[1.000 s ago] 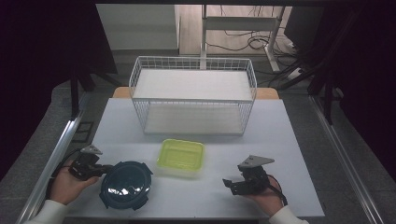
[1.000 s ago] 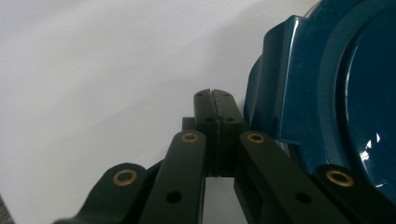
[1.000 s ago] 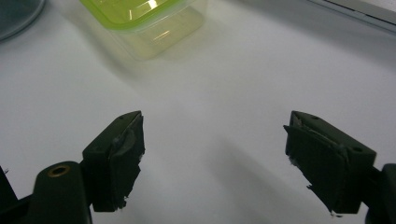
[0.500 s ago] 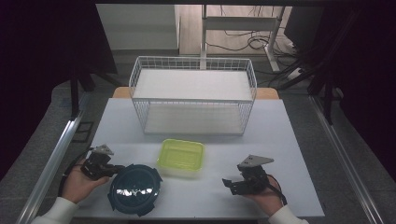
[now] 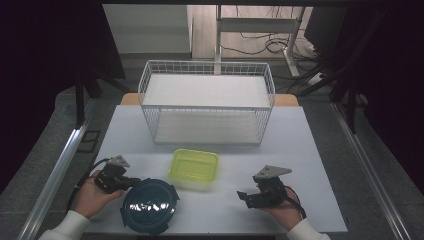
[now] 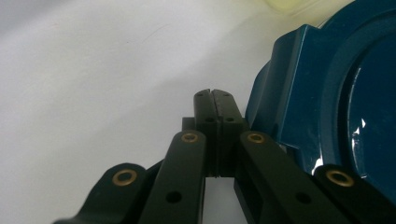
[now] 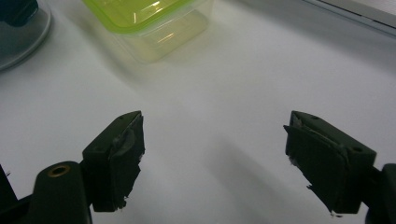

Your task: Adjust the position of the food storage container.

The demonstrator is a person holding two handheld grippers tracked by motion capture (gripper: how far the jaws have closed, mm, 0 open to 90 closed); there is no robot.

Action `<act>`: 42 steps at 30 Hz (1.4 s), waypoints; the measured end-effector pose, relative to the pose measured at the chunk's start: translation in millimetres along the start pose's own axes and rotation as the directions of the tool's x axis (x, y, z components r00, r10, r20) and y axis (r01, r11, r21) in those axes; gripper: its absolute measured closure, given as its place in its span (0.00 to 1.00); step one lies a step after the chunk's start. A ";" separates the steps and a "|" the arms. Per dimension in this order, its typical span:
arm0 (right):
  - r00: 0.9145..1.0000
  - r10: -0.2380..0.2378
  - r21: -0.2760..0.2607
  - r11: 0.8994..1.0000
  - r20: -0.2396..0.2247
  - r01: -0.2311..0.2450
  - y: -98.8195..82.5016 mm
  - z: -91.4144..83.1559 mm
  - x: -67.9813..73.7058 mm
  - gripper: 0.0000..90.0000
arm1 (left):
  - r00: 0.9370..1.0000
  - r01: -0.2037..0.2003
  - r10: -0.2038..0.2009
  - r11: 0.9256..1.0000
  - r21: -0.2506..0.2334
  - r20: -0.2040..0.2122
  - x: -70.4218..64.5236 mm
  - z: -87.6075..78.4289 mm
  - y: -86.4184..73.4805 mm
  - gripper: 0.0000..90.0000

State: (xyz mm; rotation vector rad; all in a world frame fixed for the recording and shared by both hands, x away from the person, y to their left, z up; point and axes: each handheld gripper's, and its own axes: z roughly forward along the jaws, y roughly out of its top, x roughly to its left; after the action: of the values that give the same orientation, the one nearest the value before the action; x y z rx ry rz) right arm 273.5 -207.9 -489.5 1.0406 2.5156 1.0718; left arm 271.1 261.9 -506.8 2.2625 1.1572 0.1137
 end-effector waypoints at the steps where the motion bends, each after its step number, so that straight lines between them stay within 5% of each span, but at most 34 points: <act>1: 1.000 0.000 0.000 1.000 0.000 0.000 0.1 0.1 0.1 0.22 | 1.000 0.001 -0.001 1.000 -0.003 0.001 0.1 0.2 -0.3 1.00; 5: 1.000 0.000 0.001 1.000 -0.001 0.000 0.2 0.3 -0.1 0.22 | 1.000 0.017 -0.017 1.000 -0.008 -0.010 3.1 -7.9 -6.5 1.00; 10: 1.000 0.003 -0.006 1.000 0.001 -0.003 -0.7 -2.5 -1.2 0.22 | 0.993 0.112 -0.114 0.993 -0.031 -0.037 7.6 -37.2 -39.2 1.00; 17: 1.000 0.006 -0.006 1.000 0.008 -0.006 -0.5 -2.7 -1.1 0.22 | 0.987 0.161 -0.161 0.987 0.025 -0.023 -16.2 -55.5 -80.1 1.00; 24: 1.000 0.000 -0.004 1.000 0.008 0.000 2.3 -0.1 0.6 0.22 | 0.987 0.158 -0.160 0.986 0.045 0.031 -40.6 -44.5 -73.7 1.00; 26: 1.000 -0.001 -0.003 1.000 0.008 0.001 2.7 0.8 -1.0 0.22 | 0.988 0.152 -0.153 0.986 0.063 0.004 -43.9 -40.8 -69.9 1.00; 37: 1.000 -0.009 -0.005 1.000 0.008 0.009 3.5 1.7 -2.9 0.22 | 0.988 0.157 -0.156 0.985 0.069 -0.017 -36.2 -33.0 -56.8 1.00; 42: 1.000 -0.008 -0.001 1.000 0.007 0.008 3.3 1.9 -2.7 0.22 | 0.993 0.117 -0.117 0.991 0.068 0.000 -32.4 -29.9 -51.5 1.00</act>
State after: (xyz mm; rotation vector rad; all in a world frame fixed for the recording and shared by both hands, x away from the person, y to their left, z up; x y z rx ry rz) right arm 278.1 -207.1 -488.7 1.0309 2.5108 1.0652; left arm 204.4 274.0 -503.9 2.2455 1.3070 0.0247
